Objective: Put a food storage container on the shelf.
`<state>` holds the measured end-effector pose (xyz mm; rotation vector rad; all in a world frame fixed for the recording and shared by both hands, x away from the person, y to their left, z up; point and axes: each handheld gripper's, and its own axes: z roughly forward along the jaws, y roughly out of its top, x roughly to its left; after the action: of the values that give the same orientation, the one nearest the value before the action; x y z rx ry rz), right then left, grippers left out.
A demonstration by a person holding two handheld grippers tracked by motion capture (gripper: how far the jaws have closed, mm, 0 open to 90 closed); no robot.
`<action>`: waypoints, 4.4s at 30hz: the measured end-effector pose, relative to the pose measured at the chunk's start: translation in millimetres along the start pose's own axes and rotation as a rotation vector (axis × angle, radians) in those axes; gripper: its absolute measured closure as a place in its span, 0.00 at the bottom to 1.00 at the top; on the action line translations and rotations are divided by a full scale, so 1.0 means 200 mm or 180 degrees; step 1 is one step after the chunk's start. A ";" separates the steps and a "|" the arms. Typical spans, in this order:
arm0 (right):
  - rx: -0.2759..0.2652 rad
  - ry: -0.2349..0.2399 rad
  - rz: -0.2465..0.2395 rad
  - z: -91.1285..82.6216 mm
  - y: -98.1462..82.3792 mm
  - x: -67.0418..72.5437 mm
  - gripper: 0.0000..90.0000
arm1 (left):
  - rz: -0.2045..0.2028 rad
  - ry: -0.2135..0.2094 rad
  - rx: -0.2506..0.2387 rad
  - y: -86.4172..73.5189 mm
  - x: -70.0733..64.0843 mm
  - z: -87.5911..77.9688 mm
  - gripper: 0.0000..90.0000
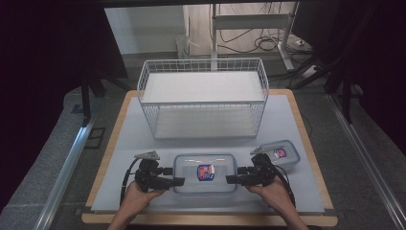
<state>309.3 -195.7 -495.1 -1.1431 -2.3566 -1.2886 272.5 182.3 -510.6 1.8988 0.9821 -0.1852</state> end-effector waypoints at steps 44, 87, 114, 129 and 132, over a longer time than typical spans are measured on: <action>-0.0321 0.0205 0.0237 -0.05 -0.07 0.02 0.59 | -0.0649 -0.0202 -0.0406 -0.11 0.01 -0.07 0.61; -0.0907 -0.0104 -0.0349 -0.29 0.44 0.17 0.55 | 0.0055 0.0295 -0.0798 0.51 -0.17 -0.33 0.58; -0.1145 -0.0119 -0.0271 -0.39 0.97 0.13 0.55 | -0.0042 0.0248 -0.1028 0.98 -0.03 -0.45 0.58; -0.1155 -0.0131 -0.0092 -0.37 1.12 0.04 0.55 | -0.0212 0.0214 -0.1038 1.11 0.09 -0.41 0.58; -0.1156 -0.0146 -0.0065 -0.36 1.15 0.02 0.55 | -0.0260 0.0184 -0.1048 1.12 0.12 -0.40 0.58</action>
<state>461.7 -178.9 -308.3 -1.2581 -2.2270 -1.7678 422.7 210.0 -327.4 1.5724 1.0598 -0.0139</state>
